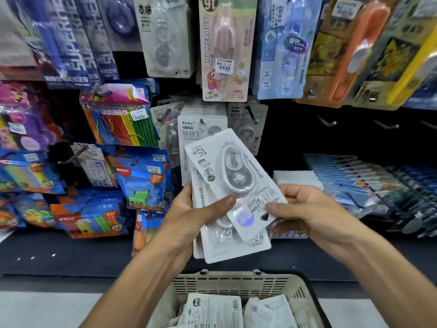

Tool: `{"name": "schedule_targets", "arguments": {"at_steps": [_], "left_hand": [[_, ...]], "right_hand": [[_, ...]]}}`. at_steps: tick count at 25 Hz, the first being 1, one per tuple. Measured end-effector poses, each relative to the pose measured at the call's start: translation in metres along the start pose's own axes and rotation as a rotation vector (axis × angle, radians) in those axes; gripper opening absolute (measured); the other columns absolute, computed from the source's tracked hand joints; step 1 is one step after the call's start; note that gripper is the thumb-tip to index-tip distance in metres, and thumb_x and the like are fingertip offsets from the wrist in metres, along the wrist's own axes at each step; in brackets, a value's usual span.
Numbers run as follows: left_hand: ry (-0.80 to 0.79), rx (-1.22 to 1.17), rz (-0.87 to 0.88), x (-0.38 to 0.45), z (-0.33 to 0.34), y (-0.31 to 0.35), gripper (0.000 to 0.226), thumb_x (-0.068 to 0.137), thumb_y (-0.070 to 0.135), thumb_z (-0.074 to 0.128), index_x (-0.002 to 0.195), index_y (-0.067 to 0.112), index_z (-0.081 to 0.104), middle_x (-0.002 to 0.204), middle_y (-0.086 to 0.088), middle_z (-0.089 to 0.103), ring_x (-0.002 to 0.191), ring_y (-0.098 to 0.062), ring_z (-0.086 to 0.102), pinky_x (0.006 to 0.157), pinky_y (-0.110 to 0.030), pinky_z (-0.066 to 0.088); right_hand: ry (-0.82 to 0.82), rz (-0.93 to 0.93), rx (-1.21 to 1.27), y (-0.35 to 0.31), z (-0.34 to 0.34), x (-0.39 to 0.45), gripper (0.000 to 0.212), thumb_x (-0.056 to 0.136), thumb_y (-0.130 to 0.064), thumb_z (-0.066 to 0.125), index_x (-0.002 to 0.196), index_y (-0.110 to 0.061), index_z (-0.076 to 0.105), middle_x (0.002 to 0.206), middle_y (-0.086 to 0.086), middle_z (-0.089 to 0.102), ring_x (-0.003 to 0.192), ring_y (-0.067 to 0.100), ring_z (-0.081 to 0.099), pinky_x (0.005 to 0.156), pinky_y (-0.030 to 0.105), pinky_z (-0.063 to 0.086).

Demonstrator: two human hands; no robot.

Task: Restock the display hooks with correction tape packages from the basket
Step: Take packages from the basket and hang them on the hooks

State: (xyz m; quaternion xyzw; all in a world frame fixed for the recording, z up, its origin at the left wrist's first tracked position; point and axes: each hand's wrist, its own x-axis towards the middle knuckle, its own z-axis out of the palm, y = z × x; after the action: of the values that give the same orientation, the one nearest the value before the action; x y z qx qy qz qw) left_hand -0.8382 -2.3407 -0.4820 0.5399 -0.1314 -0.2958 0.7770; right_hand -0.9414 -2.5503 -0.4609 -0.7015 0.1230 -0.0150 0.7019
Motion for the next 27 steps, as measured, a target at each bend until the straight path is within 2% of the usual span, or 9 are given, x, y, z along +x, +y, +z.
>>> {"name": "schedule_targets", "arguments": {"at_steps": [4,6,10,12,15,18,20,22,27], "left_hand": [[-0.034,0.014,-0.057,-0.001,-0.005,0.002,0.083,0.049,0.01,0.095,0.127,0.017,0.065,0.114,-0.01,0.077,0.099,-0.028,0.076,0.079,-0.039,0.063],[0.006,0.08,-0.036,-0.001,-0.01,0.002,0.082,0.049,0.01,0.092,0.126,0.018,0.065,0.113,-0.007,0.078,0.101,-0.028,0.076,0.087,-0.042,0.06],[-0.037,0.126,-0.039,-0.003,-0.007,0.0,0.076,0.055,0.01,0.088,0.127,0.019,0.064,0.114,-0.006,0.078,0.103,-0.027,0.075,0.089,-0.04,0.061],[-0.144,0.107,-0.086,-0.004,-0.001,-0.005,0.07,0.06,0.01,0.091,0.125,0.019,0.066,0.117,-0.009,0.076,0.104,-0.03,0.074,0.084,-0.039,0.063],[-0.29,0.087,-0.15,-0.007,0.006,-0.012,0.056,0.067,0.009,0.087,0.118,0.025,0.071,0.12,-0.011,0.075,0.104,-0.032,0.074,0.078,-0.04,0.063],[-0.231,0.095,-0.1,-0.008,0.011,-0.015,0.064,0.062,0.005,0.091,0.118,0.025,0.07,0.116,-0.011,0.076,0.099,-0.033,0.076,0.071,-0.038,0.063],[-0.075,0.053,0.024,-0.004,0.009,-0.011,0.073,0.052,0.011,0.097,0.118,0.024,0.069,0.112,-0.009,0.078,0.097,-0.032,0.076,0.069,-0.038,0.063],[0.045,0.013,0.155,0.002,0.004,-0.002,0.077,0.048,0.017,0.098,0.118,0.025,0.068,0.111,-0.006,0.078,0.098,-0.028,0.077,0.069,-0.037,0.063],[0.141,0.004,0.244,0.007,-0.005,0.013,0.076,0.054,0.028,0.099,0.122,0.025,0.065,0.116,-0.003,0.077,0.102,-0.025,0.076,0.076,-0.041,0.062]], "right_hand": [[0.276,-0.159,0.355,-0.016,-0.03,0.005,0.031,0.076,-0.022,0.069,0.104,-0.008,0.072,0.106,0.012,0.077,0.089,0.023,0.075,0.081,0.043,0.062],[0.316,-0.275,0.44,-0.027,-0.052,-0.001,0.028,0.081,-0.024,0.065,0.106,-0.014,0.072,0.111,0.009,0.076,0.095,0.02,0.074,0.082,0.039,0.062],[0.151,-0.28,0.23,-0.027,-0.044,-0.013,0.011,0.073,-0.032,0.079,0.079,-0.023,0.077,0.078,0.001,0.075,0.067,0.012,0.072,0.061,0.026,0.059],[0.072,-0.181,0.007,-0.025,-0.022,-0.012,0.029,0.055,-0.035,0.094,0.072,-0.021,0.075,0.075,0.007,0.076,0.062,0.016,0.071,0.055,0.025,0.057],[0.232,-0.222,-0.182,-0.022,0.008,-0.003,0.038,0.052,-0.04,0.094,0.065,-0.023,0.062,0.074,0.019,0.073,0.062,0.027,0.067,0.056,0.035,0.054],[0.425,-0.25,0.067,-0.017,0.02,0.001,0.053,0.053,-0.043,0.089,0.084,-0.022,0.052,0.076,0.017,0.064,0.066,0.027,0.064,0.061,0.044,0.054],[0.273,-0.117,0.403,-0.011,0.023,-0.001,0.067,0.06,-0.04,0.089,0.113,-0.014,0.056,0.1,0.011,0.075,0.083,0.028,0.073,0.071,0.044,0.061],[0.011,-0.026,0.421,-0.005,0.034,-0.008,0.066,0.071,-0.031,0.087,0.128,-0.01,0.06,0.119,0.013,0.073,0.107,0.031,0.071,0.091,0.048,0.059],[0.098,-0.135,0.197,-0.007,0.05,-0.012,0.048,0.079,-0.031,0.076,0.122,-0.017,0.061,0.103,0.01,0.078,0.075,0.025,0.076,0.05,0.032,0.057]]}}
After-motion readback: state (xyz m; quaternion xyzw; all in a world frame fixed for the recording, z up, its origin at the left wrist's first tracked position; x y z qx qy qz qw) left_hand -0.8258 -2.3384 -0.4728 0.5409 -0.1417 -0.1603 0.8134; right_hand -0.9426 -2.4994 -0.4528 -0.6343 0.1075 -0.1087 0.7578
